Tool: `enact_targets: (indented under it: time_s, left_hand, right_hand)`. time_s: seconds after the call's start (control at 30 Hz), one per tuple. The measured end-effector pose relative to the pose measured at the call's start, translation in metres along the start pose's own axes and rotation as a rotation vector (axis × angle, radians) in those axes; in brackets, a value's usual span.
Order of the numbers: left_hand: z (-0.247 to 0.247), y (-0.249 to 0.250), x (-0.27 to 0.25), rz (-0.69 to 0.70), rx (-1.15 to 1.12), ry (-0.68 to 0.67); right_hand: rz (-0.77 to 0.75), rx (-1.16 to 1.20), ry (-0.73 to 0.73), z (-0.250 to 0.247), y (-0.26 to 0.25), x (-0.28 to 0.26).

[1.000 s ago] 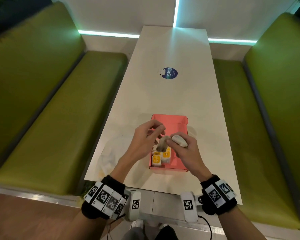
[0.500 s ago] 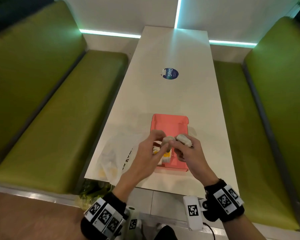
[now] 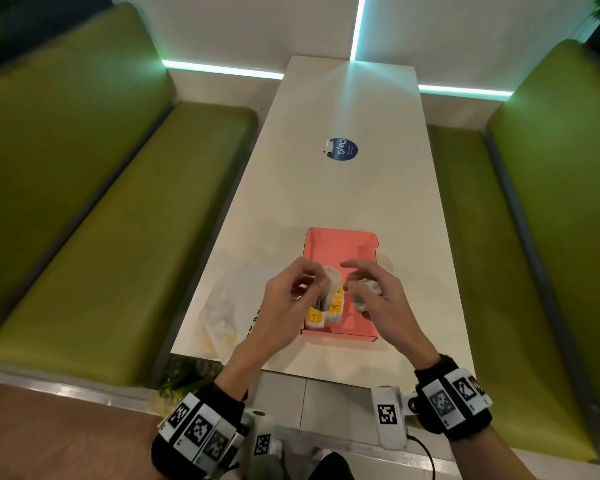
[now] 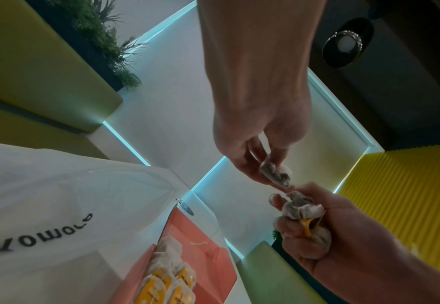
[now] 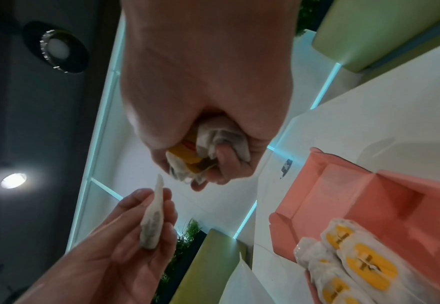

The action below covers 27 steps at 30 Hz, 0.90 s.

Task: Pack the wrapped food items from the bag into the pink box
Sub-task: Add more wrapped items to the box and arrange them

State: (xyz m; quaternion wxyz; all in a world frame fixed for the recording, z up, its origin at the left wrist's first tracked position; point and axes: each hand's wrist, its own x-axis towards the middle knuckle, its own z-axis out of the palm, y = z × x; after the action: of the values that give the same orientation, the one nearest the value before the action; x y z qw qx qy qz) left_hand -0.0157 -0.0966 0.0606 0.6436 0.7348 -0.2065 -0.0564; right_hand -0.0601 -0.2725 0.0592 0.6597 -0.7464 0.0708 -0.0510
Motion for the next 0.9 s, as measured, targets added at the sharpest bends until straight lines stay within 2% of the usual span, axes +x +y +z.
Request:
enact_targets:
  time_s: [0.1, 0.17, 0.3, 0.5, 0.63, 0.73, 0.83, 0.9]
  left_hand:
    - [-0.002, 0.003, 0.001, -0.010, -0.049, -0.037]
    - [-0.005, 0.005, 0.002, -0.020, -0.068, -0.042]
    - [-0.014, 0.007, 0.001, -0.038, -0.084, -0.066]
    - [-0.026, 0.010, -0.008, -0.108, -0.084, -0.204]
    - [-0.031, 0.018, -0.013, -0.098, -0.182, -0.252]
    - [-0.031, 0.030, -0.011, -0.083, -0.317, -0.150]
    - [-0.023, 0.035, -0.004, -0.052, -0.370, 0.078]
    - [-0.017, 0.033, -0.001, -0.044, -0.349, 0.184]
  right_hand:
    - [-0.053, -0.084, -0.162, 0.004, -0.004, 0.003]
    - [-0.065, -0.097, -0.195, 0.008, -0.006, 0.005]
    - [-0.122, -0.109, -0.129, 0.008, -0.005, 0.005]
    - [-0.169, -0.061, -0.043, -0.001, -0.013, 0.007]
    - [-0.159, -0.041, -0.036, -0.003, -0.018, 0.008]
    - [-0.153, -0.035, -0.043, 0.005, -0.015, 0.002]
    - [-0.151, -0.099, -0.062, 0.019, -0.009, -0.008]
    - [-0.158, -0.164, -0.101, 0.028, -0.005, -0.016]
